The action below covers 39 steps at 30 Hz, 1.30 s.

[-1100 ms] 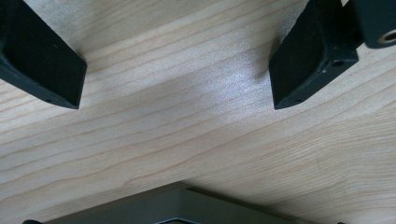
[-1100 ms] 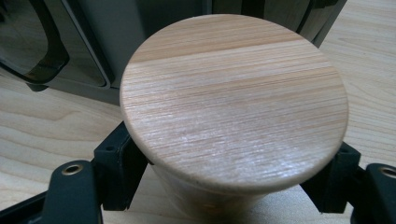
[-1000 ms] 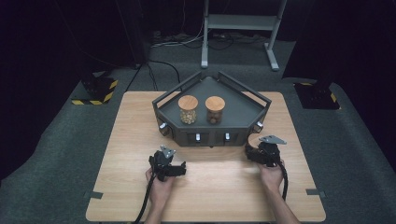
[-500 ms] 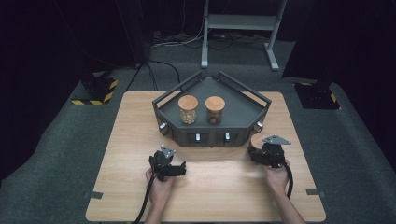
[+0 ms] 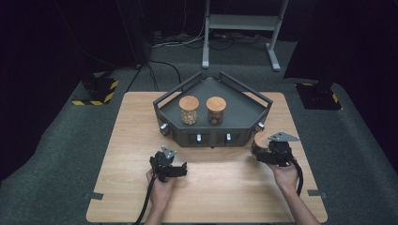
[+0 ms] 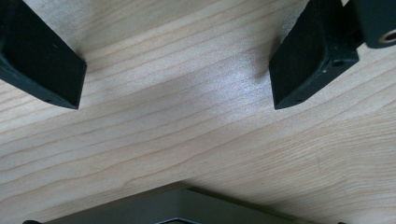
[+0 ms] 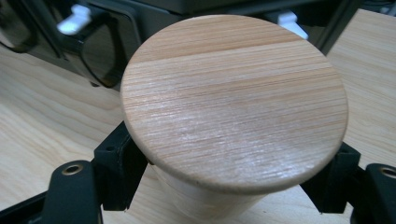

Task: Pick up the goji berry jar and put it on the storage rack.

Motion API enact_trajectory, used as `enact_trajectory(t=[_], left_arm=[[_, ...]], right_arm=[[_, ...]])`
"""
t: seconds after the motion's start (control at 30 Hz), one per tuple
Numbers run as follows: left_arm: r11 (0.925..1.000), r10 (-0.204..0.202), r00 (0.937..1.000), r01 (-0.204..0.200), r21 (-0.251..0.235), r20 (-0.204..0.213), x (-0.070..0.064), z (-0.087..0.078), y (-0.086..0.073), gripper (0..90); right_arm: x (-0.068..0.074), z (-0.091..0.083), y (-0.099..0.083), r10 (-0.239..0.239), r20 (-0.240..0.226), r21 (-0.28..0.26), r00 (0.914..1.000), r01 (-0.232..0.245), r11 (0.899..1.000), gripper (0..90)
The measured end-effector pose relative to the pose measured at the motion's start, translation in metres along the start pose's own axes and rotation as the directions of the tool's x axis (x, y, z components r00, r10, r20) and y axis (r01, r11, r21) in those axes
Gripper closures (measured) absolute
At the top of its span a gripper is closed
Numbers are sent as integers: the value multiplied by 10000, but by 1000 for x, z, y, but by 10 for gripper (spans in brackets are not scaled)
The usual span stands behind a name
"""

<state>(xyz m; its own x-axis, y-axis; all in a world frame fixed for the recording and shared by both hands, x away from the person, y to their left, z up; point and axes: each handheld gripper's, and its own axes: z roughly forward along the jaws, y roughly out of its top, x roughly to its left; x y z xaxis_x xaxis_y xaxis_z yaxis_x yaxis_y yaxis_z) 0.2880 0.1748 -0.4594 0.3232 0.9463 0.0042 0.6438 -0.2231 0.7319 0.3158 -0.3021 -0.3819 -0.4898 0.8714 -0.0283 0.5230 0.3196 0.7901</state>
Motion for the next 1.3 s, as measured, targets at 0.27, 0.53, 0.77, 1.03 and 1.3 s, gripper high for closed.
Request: enact_trajectory(t=[0.27,0.53,0.77,1.03,1.3], left_arm=[[10000,0,10000,0,0,-4,0,0,0,39],[10000,1,10000,-1,1,-1,0,0,0,38],[10000,-4,10000,4,4,6,0,0,0,38],[10000,4,10000,-4,3,7,0,0,0,37],[10000,-4,10000,4,4,6,0,0,0,38]], right_arm=[[-2,-11,21,-89,-510,80,9987,93,9999,256],[2,-31,48,-658,-916,10,9936,662,9978,257],[2,-50,72,-676,-1067,-251,9920,653,9975,257],[1,-62,102,-696,-1150,-379,9909,657,9971,257],[-1,-60,123,-545,-1166,-381,9917,503,9980,257]])
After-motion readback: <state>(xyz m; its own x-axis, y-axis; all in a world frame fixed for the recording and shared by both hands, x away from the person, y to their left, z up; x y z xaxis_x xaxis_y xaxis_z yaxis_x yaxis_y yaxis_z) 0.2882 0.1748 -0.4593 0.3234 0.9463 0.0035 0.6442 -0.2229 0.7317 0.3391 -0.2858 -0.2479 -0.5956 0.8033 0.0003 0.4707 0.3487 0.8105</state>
